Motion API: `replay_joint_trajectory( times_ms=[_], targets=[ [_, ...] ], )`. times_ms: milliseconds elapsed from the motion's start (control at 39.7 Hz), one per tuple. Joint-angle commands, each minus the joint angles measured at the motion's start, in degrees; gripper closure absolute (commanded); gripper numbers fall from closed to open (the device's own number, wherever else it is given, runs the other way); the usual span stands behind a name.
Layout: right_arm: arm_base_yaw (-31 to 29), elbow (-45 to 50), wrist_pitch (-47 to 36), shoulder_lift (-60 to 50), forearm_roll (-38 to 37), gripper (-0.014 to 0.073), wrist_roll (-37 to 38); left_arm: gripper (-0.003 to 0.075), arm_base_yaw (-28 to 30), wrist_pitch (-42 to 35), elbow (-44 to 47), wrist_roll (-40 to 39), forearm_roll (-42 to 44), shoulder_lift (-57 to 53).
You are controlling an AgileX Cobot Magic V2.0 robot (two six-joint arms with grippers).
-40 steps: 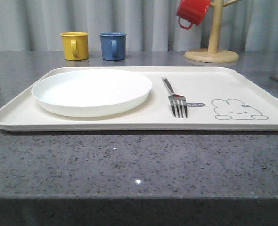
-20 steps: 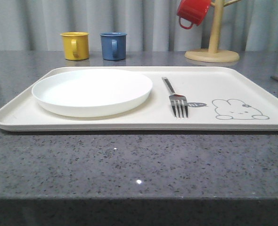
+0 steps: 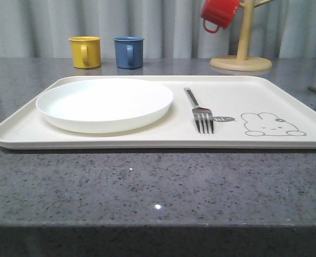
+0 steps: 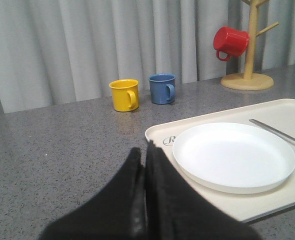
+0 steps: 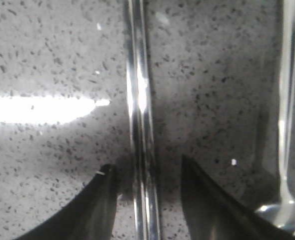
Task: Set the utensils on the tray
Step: 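Grasp the steel chopsticks with the right gripper, then lower the chopsticks onto the tray beside the fork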
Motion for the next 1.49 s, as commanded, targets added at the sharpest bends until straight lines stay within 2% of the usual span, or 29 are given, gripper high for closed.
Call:
replay_joint_trajectory(
  times_ms=[0, 101, 252, 454, 530, 706, 832, 983, 1261, 1463],
  targets=[
    [0.13, -1.15, -1.17, -2.13, 0.1, 0.027, -0.82, 0.0738, 0.14, -4.48, -1.5, -0.41, -0.62, 0.69],
    [0.13, -1.15, -1.35, -1.79, 0.1, 0.0329, -0.82, 0.0738, 0.14, -4.48, -1.5, -0.41, -0.62, 0.69],
    [0.13, -1.15, -1.35, -1.59, 0.1, 0.0373, -0.82, 0.0738, 0.14, -4.48, -1.5, -0.41, -0.62, 0.69],
    [0.13, -1.15, -0.88, -1.59, 0.1, 0.0598, -0.82, 0.0738, 0.14, -4.48, -1.5, -0.41, -0.62, 0.69],
    [0.13, -1.2, -0.84, -1.85, 0.1, 0.0644, -0.45, 0.0738, 0.14, -4.48, -1.5, -0.41, -0.62, 0.69],
    [0.22, -1.79, -0.31, -6.66, 0.04, 0.064, 3.4, 0.0738, 0.14, -4.48, -1.5, -0.41, -0.62, 0.69],
    [2.67, -4.28, 4.17, -10.74, -0.09, 0.064, 8.0, 0.0738, 0.14, -4.48, -1.5, -0.41, -0.62, 0.69],
    [9.12, -8.43, 9.1, -11.49, -0.23, 0.064, 11.9, 0.0738, 0.14, -4.48, -1.5, -0.41, -0.62, 0.69],
    [24.54, -9.6, 5.92, -6.59, -0.23, 0.064, 21.16, 0.0738, 0.14, -4.48, -1.5, -0.41, -0.62, 0.69],
    [27.35, -9.79, 2.15, -1.07, -0.23, 0.064, 26.3, 0.0738, 0.14, -4.48, -1.5, -0.41, -0.62, 0.69]
  ],
)
